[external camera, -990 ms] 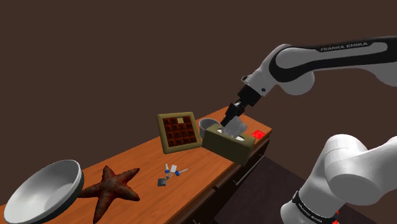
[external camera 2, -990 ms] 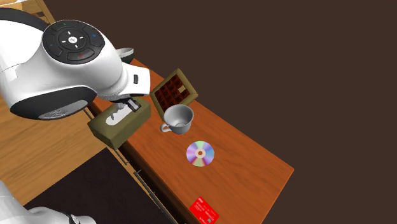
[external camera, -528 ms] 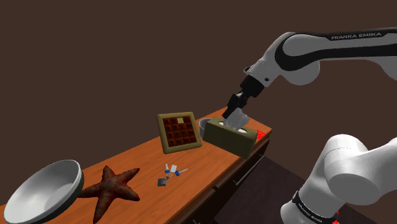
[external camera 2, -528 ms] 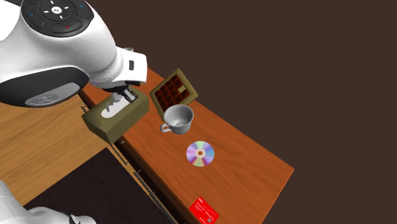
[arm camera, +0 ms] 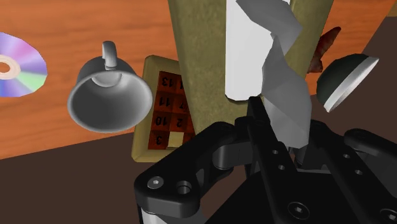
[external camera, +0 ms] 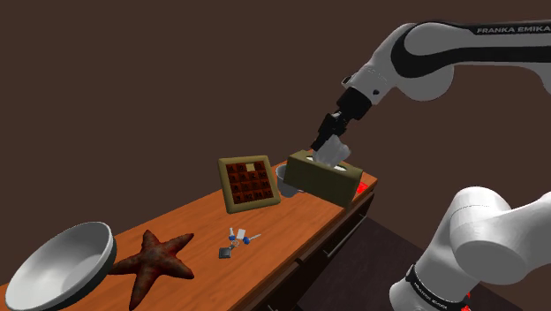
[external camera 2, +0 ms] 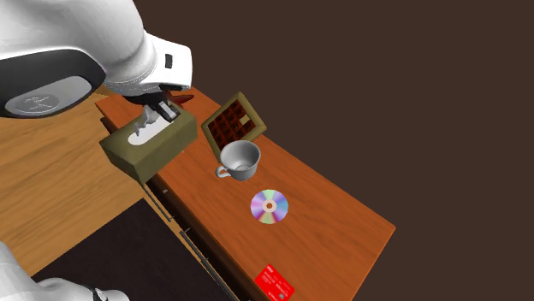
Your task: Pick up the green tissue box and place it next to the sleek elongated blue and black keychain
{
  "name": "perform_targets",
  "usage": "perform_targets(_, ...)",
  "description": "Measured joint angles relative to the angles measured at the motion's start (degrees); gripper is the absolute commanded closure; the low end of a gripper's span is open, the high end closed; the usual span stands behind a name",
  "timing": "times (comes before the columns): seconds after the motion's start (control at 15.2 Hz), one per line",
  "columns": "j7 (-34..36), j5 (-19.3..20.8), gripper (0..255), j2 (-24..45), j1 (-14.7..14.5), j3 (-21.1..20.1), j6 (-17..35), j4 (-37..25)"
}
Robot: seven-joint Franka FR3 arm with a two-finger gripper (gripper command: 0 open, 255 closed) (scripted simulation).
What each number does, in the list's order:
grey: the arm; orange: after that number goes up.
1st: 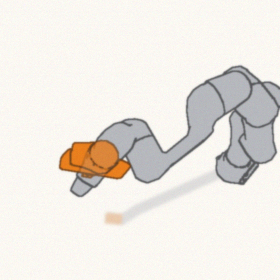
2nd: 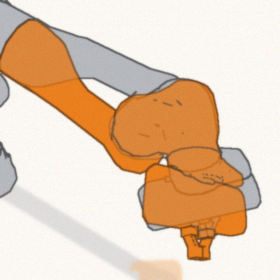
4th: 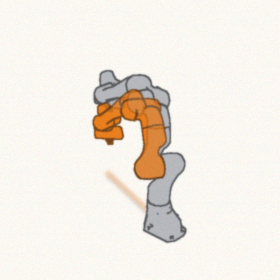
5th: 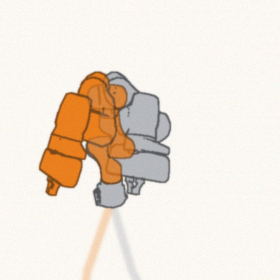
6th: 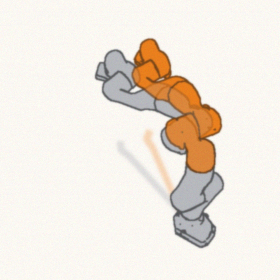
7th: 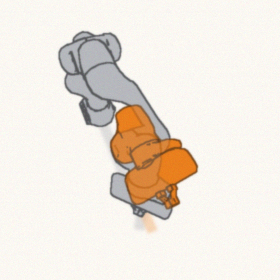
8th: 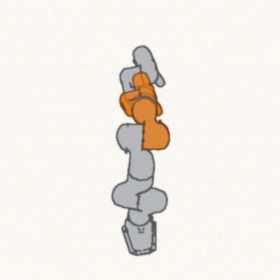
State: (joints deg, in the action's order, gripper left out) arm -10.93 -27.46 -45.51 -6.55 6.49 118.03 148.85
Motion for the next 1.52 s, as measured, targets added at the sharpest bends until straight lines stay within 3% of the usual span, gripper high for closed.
perform_targets(0.66,3.68,0.99,255,-0.13,0.03,-0.74,-5.68,-6.44)
perform_targets(1.52,18.57,-6.15,255,6.55,-5.66,-18.25,5.41,-9.99)
